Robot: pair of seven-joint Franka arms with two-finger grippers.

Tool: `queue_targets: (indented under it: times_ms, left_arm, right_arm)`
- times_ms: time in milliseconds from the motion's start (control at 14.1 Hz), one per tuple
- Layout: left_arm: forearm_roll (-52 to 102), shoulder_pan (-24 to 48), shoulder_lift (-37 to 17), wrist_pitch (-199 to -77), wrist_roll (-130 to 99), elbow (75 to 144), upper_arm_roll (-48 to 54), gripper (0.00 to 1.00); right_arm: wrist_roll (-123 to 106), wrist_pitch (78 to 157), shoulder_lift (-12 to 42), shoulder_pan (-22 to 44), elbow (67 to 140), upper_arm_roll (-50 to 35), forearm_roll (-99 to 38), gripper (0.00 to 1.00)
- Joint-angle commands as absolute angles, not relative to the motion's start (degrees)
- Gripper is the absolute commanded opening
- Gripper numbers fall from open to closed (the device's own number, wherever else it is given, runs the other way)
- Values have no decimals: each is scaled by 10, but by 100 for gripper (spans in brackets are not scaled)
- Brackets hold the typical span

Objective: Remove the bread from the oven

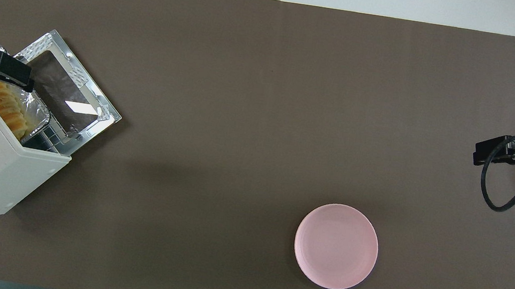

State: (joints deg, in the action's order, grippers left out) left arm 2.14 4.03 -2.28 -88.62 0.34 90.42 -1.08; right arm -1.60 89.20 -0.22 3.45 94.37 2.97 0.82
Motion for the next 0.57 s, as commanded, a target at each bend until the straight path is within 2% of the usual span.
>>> queue_targets:
  times_ms: [0,497]
  left_arm:
    - [11,33,-14,-896,1,918,-4,100]
    - [11,27,-11,-888,-1,917,-7,100]
  right_arm:
    - [-10,885,-11,31,950,26,11,100]
    - [-10,885,-11,32,950,26,11,100]
